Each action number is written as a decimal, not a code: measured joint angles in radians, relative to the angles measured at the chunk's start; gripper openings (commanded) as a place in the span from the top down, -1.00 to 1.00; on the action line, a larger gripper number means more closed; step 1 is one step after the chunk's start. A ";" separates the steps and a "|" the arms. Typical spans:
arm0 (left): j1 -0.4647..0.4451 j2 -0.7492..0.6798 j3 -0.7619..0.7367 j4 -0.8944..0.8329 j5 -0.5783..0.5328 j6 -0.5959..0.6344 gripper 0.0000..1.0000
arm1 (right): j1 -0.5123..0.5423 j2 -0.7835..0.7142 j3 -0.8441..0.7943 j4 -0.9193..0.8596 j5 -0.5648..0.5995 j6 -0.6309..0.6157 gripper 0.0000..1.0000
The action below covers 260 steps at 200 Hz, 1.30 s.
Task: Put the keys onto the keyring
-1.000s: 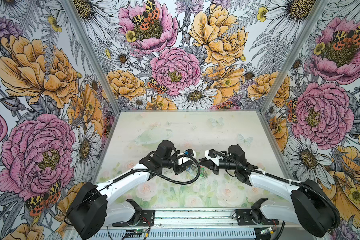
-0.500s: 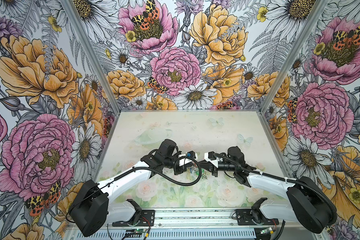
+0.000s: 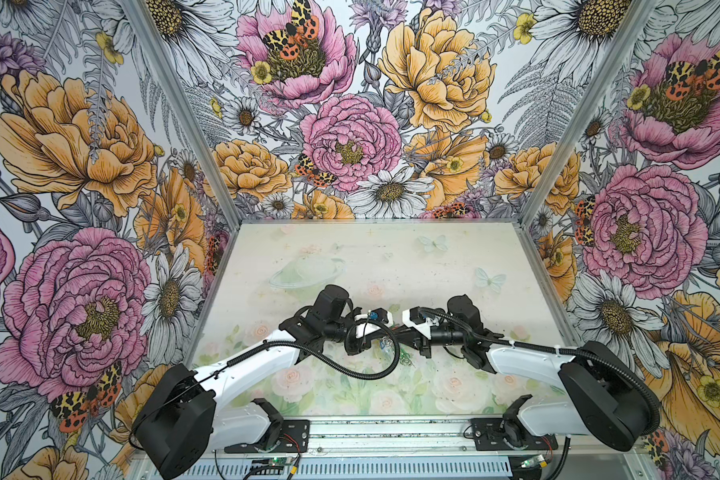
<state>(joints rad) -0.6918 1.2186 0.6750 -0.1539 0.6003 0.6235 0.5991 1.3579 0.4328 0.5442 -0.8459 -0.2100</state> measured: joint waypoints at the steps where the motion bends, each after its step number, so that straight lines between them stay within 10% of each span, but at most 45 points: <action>1: 0.000 0.000 0.000 0.000 0.000 0.000 1.00 | 0.000 0.000 0.000 0.000 0.000 0.000 0.67; 142: -0.001 0.010 -0.021 0.055 0.017 -0.059 1.00 | 0.022 0.011 -0.010 0.052 0.034 0.034 1.00; 260: -0.035 -0.076 -0.209 0.339 -0.011 -0.270 0.38 | 0.066 -0.050 -0.076 0.068 0.121 0.029 1.00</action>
<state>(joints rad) -0.7269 1.1427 0.4660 0.1848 0.5896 0.3538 0.6651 1.3083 0.3573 0.6125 -0.7250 -0.1810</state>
